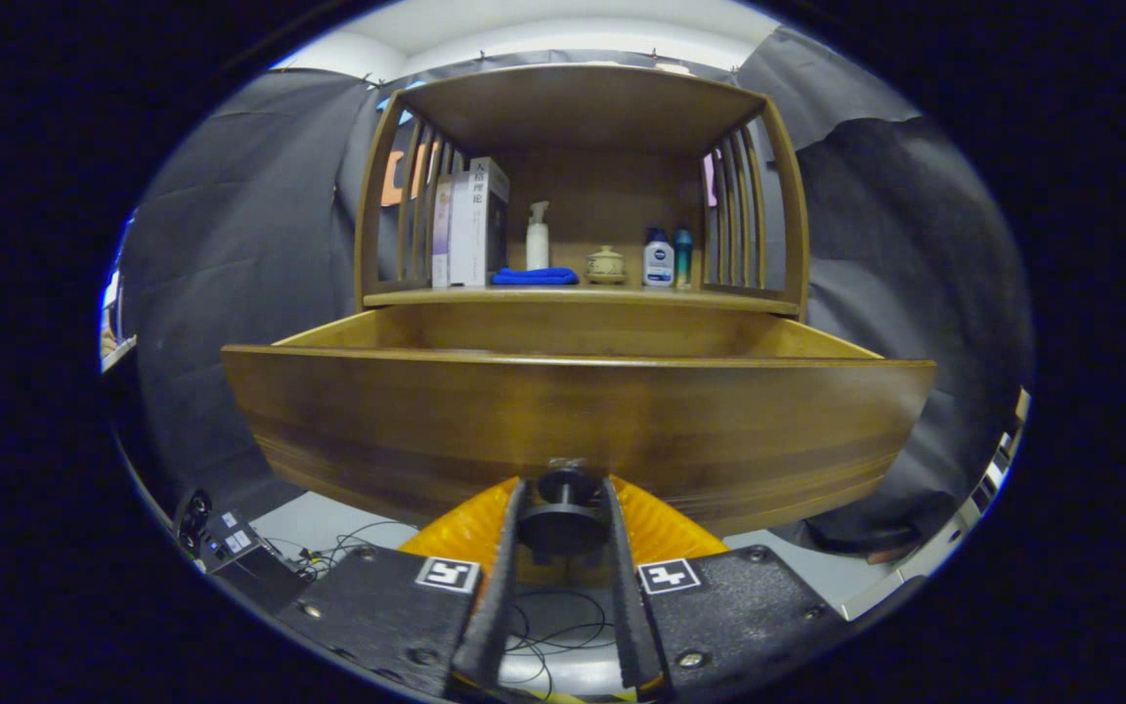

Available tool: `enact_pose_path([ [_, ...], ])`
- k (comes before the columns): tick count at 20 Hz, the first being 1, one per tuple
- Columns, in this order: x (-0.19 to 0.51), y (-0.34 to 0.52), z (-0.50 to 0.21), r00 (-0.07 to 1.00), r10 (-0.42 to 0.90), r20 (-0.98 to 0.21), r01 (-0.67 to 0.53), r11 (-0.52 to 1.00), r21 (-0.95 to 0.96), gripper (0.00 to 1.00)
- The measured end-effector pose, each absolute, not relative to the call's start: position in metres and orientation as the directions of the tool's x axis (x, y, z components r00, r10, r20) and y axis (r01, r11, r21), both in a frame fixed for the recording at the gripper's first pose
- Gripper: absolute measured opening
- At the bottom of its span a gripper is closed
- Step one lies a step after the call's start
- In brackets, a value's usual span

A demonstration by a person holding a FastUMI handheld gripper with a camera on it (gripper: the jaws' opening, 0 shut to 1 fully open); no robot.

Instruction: Pull open the drawer, take out the items inside it, and place them on the countertop above the cabinet.

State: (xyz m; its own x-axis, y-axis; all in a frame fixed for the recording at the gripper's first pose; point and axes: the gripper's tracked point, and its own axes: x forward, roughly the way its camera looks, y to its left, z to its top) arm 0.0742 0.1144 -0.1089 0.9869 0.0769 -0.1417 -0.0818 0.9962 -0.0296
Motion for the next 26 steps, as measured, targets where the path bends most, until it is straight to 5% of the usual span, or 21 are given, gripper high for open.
enact_pose_path([
  [5,0.054,0.093,-0.056,0.998,0.055,-0.031,-0.056,0.998,-0.034,1.0],
  [14,0.083,0.083,0.087,0.995,0.076,0.066,-0.08,0.995,0.061,1.0],
  [26,0.191,0.14,0.095,0.934,0.103,-0.341,-0.124,0.992,-0.039,1.0],
])
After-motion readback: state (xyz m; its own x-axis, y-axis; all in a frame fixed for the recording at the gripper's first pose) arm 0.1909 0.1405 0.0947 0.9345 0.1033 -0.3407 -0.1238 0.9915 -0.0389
